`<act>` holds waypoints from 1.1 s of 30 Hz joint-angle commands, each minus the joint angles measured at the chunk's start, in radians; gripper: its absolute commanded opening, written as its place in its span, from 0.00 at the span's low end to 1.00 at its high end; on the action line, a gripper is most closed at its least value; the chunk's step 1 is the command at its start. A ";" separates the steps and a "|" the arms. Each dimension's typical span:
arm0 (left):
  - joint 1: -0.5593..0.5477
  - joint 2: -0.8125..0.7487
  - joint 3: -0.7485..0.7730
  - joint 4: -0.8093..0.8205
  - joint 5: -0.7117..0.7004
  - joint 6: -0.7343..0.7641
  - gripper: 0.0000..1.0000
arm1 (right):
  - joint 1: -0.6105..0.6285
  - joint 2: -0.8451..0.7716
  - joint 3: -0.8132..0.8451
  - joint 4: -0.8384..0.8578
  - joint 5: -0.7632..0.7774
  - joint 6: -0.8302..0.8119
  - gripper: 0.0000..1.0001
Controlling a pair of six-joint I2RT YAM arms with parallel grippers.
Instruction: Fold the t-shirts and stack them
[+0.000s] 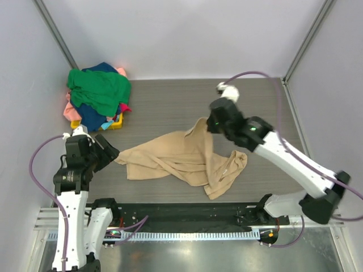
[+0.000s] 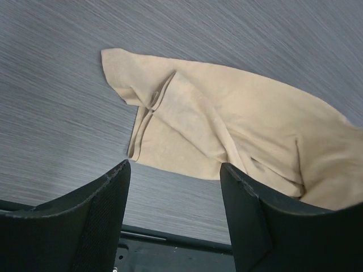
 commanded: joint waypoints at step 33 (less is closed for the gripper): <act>-0.085 0.573 -0.218 0.486 -0.295 -0.269 0.63 | -0.471 -0.038 -0.250 0.039 -0.272 -0.217 0.01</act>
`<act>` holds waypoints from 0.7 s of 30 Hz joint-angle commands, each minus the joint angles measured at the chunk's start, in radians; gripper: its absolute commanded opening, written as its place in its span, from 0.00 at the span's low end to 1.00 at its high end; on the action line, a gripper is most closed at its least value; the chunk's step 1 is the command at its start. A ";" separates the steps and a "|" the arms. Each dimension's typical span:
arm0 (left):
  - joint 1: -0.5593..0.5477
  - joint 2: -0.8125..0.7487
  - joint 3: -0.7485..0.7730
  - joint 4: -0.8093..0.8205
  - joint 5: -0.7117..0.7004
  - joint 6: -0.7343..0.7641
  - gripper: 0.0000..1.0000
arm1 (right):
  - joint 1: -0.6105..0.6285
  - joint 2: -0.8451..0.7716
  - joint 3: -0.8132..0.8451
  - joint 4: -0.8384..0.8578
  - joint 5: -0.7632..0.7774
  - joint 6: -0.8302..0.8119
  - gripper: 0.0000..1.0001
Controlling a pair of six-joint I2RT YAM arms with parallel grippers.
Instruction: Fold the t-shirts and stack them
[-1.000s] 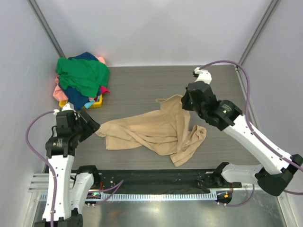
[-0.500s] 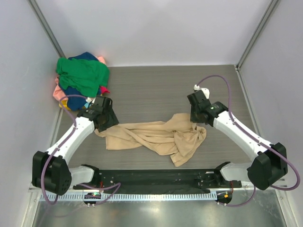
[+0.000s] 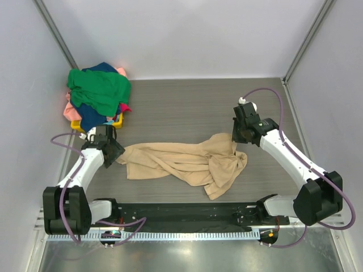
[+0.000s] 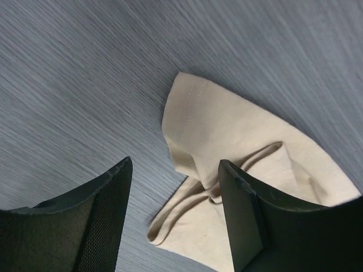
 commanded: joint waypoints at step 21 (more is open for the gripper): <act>0.085 0.273 0.018 0.294 0.087 0.003 0.26 | -0.007 0.042 0.040 0.054 -0.051 -0.010 0.01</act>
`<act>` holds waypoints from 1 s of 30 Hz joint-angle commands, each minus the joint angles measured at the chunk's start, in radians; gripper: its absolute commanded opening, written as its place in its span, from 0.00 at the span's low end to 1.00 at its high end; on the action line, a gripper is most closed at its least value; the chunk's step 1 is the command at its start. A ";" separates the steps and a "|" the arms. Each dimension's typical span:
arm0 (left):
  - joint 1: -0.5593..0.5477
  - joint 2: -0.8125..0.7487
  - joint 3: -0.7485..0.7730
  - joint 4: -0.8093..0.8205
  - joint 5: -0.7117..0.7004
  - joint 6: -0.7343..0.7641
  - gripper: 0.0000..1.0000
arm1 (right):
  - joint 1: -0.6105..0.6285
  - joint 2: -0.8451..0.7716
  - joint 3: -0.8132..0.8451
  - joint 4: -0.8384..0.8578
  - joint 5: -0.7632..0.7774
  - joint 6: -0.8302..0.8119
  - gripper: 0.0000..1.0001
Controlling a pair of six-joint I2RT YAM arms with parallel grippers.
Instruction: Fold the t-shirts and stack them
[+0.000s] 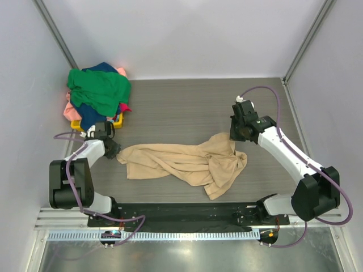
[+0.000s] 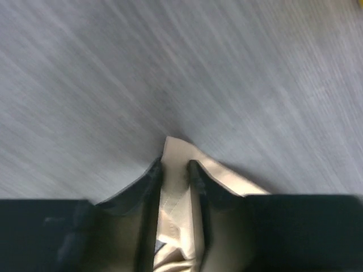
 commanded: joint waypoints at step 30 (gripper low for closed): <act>-0.001 -0.766 0.985 -0.346 0.316 0.191 0.00 | -0.007 -0.670 0.874 -0.011 -0.174 -0.225 0.01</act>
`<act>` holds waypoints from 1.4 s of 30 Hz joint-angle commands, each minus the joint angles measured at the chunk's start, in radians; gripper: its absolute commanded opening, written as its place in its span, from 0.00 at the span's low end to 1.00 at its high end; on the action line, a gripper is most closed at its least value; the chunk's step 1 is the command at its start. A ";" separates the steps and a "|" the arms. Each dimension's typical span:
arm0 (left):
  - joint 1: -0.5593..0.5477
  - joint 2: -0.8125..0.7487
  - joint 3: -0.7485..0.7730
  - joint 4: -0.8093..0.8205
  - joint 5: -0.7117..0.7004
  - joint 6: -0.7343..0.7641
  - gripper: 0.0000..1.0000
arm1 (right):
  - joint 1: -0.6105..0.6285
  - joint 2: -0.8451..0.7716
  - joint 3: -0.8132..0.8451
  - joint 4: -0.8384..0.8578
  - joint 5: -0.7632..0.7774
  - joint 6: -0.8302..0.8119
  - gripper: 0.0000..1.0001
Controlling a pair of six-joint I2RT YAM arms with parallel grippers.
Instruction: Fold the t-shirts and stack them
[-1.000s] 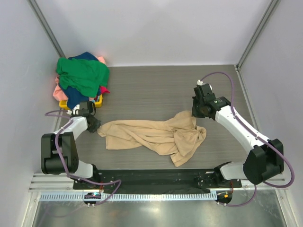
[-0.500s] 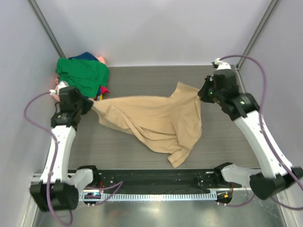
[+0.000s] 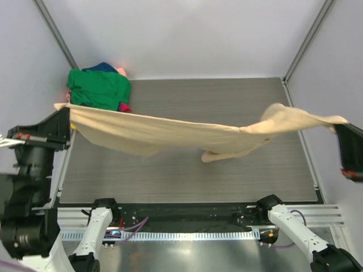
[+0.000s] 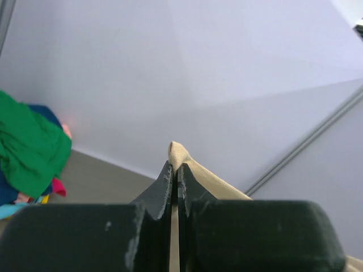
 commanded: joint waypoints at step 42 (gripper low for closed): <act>-0.210 0.643 -0.532 0.299 -0.075 -0.020 0.70 | -0.298 0.822 -0.522 0.337 0.077 0.088 0.89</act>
